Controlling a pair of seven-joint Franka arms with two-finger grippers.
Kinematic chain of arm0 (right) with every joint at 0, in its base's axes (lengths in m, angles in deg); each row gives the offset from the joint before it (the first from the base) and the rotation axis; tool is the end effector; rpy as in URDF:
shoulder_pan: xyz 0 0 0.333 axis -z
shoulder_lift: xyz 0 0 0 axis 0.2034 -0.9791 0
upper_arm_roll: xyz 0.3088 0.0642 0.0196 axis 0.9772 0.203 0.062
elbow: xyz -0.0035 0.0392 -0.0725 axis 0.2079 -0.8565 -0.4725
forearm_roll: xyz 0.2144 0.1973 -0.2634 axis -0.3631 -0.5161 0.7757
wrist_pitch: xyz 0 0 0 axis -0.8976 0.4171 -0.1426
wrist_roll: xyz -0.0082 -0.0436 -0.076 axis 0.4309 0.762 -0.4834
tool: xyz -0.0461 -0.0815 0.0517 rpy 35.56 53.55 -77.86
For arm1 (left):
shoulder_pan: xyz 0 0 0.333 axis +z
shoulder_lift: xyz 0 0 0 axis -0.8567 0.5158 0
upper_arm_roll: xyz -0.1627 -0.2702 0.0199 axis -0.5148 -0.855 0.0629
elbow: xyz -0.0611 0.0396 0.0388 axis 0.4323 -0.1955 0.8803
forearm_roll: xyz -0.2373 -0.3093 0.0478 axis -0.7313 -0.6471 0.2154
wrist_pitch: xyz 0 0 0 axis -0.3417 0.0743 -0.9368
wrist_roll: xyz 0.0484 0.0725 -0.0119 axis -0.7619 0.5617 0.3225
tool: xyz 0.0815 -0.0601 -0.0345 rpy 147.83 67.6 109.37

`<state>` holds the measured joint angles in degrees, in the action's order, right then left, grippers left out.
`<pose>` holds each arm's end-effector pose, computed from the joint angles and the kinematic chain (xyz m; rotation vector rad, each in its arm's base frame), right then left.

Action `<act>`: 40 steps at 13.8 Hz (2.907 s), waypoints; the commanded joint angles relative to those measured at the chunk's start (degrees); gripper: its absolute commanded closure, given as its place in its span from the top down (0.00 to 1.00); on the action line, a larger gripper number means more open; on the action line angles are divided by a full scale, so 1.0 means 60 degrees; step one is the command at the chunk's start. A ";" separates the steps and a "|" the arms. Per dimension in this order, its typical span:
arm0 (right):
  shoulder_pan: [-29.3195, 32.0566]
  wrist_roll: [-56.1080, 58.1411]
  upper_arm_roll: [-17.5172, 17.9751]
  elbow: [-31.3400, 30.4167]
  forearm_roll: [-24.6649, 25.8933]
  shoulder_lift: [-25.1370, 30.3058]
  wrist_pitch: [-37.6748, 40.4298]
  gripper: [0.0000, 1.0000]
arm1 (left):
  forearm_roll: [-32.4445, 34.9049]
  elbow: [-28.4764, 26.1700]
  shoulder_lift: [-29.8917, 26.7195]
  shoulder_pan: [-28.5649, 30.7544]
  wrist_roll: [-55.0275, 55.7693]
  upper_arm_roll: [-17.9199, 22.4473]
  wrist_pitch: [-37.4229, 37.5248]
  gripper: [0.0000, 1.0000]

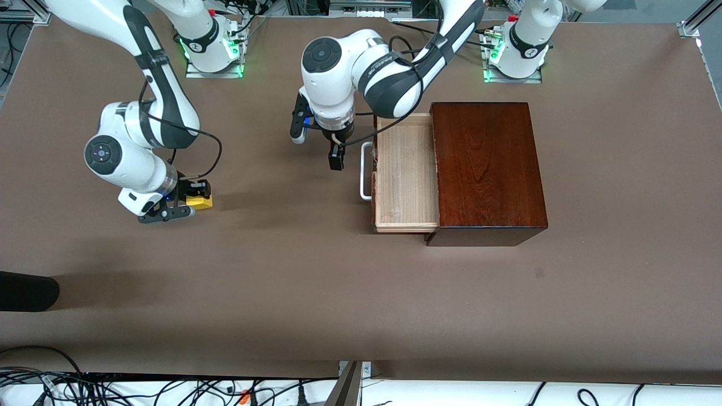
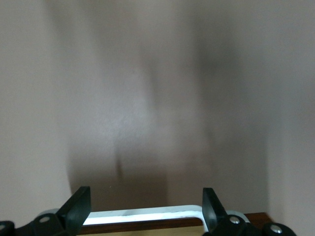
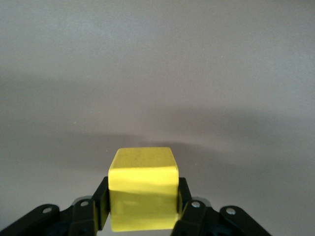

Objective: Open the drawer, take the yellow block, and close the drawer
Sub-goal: 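Set the cube on the table while the left gripper pushes the drawer, then push the drawer shut with the left gripper while the right gripper withdraws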

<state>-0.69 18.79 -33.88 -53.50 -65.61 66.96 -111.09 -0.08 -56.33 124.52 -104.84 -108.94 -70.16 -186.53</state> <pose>0.5724 0.0703 0.2558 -3.1138 -0.2459 0.1391 0.4540 -0.5705 0.3444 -2.0693 2.2808 0.0323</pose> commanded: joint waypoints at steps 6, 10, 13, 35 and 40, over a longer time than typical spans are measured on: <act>0.0181 -0.0132 0.0190 0.0134 -0.0040 -0.1146 -0.1604 0.24 | 0.0651 0.0007 0.0296 -0.0028 0.0333 0.0120 0.0467 1.00; 0.0195 -0.0001 0.0161 0.0193 -0.0026 -0.1220 -0.1634 0.82 | 0.0666 0.0036 0.0252 0.0089 0.0334 0.0164 0.1404 1.00; 0.0254 0.0322 0.0117 0.0208 -0.0026 -0.0652 -0.1561 1.00 | 0.0680 0.0050 0.0222 0.0163 0.0319 0.0251 0.1742 1.00; 0.0342 0.0425 0.0000 0.5569 0.0326 0.2237 0.7273 1.00 | 0.1969 -0.0096 -0.0012 0.1406 0.0247 0.0413 0.4437 1.00; 0.0342 0.0425 -0.0234 0.5686 0.0517 0.2266 0.7800 1.00 | 0.2028 -0.0198 -0.0071 0.1715 0.0202 0.0398 0.4644 1.00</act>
<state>0.71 20.76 -34.89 -21.73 -62.92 81.32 -66.16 9.43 -55.98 125.75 -95.74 -106.73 -68.37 -160.36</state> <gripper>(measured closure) 0.000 0.000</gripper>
